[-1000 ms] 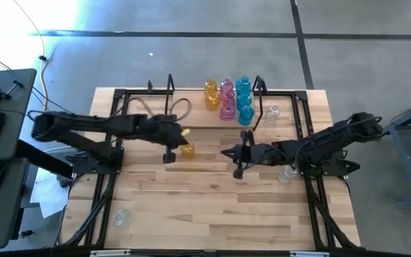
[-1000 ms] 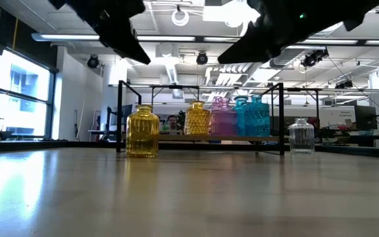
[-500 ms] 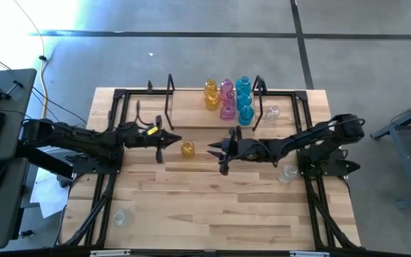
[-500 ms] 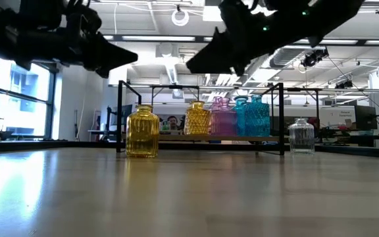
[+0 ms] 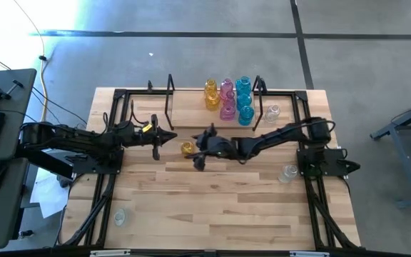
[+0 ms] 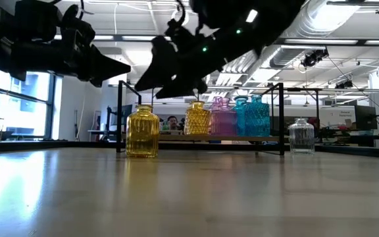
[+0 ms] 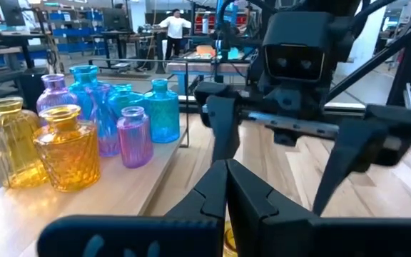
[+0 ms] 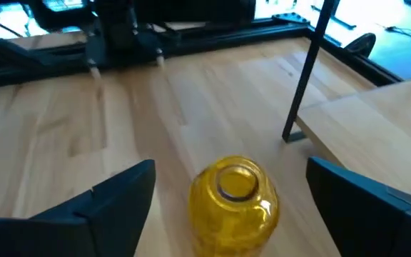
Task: Sort vases onto shelf
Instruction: Put the yellow vase on the shelf aligned with the other yellow vases
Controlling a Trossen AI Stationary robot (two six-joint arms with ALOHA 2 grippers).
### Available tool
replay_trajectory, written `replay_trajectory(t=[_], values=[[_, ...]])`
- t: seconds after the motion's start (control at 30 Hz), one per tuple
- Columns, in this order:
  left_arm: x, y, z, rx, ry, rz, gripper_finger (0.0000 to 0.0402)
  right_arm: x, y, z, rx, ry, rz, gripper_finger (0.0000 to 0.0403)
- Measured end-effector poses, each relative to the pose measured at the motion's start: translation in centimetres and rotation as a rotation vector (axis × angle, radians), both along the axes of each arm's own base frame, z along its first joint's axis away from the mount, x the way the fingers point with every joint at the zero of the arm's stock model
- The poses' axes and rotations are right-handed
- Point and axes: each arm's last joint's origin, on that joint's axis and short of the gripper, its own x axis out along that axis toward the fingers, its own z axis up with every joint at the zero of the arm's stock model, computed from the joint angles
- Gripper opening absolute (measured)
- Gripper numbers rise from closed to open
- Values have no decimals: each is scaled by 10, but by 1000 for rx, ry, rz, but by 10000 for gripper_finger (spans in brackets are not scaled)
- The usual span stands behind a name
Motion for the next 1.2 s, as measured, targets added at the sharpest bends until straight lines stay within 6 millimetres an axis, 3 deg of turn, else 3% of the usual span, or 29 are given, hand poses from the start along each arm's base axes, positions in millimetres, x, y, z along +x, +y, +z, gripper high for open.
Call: replay_trajectory(t=[0.27,0.63,0.87,1.2], values=[[0,0,0,-8,-2,2,0,16,-14,-16,30,30,-58,339],[-2,7,0,-35,-7,4,0,16,-16,-23,70,57,3,278],[-2,9,0,-50,-8,8,0,21,-16,-37,61,40,19,275],[-2,9,0,-54,-8,8,0,23,-16,-35,53,-4,26,274]])
